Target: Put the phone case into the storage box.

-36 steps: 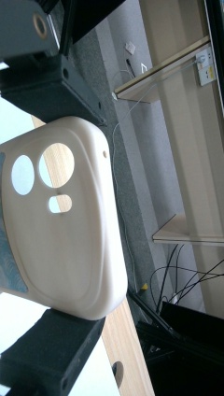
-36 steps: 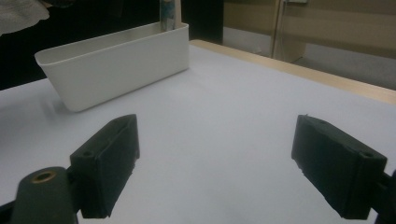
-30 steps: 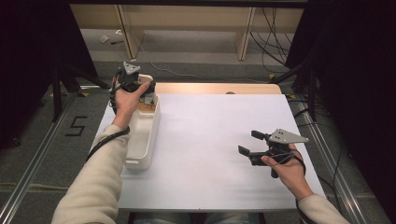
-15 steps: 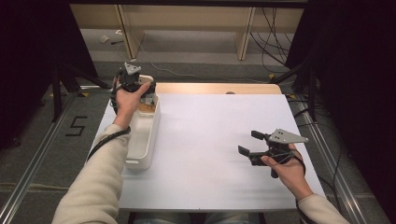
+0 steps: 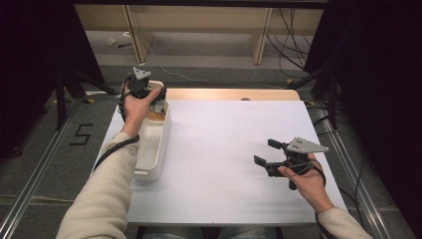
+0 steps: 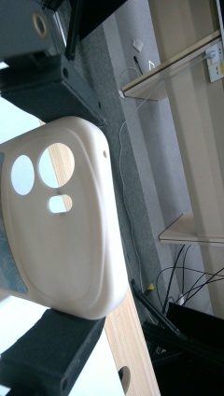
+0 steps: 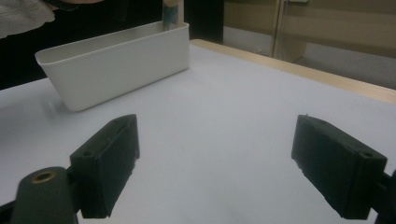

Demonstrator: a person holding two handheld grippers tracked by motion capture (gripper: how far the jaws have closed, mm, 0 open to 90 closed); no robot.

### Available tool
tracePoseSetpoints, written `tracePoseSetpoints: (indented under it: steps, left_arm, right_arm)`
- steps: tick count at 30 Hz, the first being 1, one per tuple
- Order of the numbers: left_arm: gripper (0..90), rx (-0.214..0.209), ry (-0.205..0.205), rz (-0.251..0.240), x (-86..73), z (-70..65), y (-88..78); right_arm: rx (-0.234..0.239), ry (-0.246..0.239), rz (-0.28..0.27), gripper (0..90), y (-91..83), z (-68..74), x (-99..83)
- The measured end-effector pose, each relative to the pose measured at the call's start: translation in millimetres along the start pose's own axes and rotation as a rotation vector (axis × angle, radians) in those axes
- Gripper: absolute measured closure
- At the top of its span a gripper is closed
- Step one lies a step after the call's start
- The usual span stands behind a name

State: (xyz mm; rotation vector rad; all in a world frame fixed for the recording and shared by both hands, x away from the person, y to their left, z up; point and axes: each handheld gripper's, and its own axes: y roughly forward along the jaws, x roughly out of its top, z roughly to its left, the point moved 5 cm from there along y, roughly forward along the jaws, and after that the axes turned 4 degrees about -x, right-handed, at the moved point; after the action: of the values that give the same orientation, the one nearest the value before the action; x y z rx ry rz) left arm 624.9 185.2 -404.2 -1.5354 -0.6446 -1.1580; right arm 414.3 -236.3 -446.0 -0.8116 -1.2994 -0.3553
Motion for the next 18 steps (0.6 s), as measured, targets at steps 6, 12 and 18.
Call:
tracePoseSetpoints:
  steps: [6,12,18]
  left_arm:
    - [9.1,0.001,-0.002,0.005,-1.4,0.0,1.7]
    - [9.1,0.0,-0.001,0.012,-2.9,0.0,3.4]
    - [9.1,-0.001,-0.003,0.016,-3.6,-0.3,4.4]
  right_arm:
    - [0.0,-0.002,-0.001,16.1,-0.2,0.1,0.2]
    - [0.001,-0.001,-0.001,16.1,-0.1,0.1,0.2]
    - [0.003,-0.002,0.001,16.1,0.0,0.4,0.0]
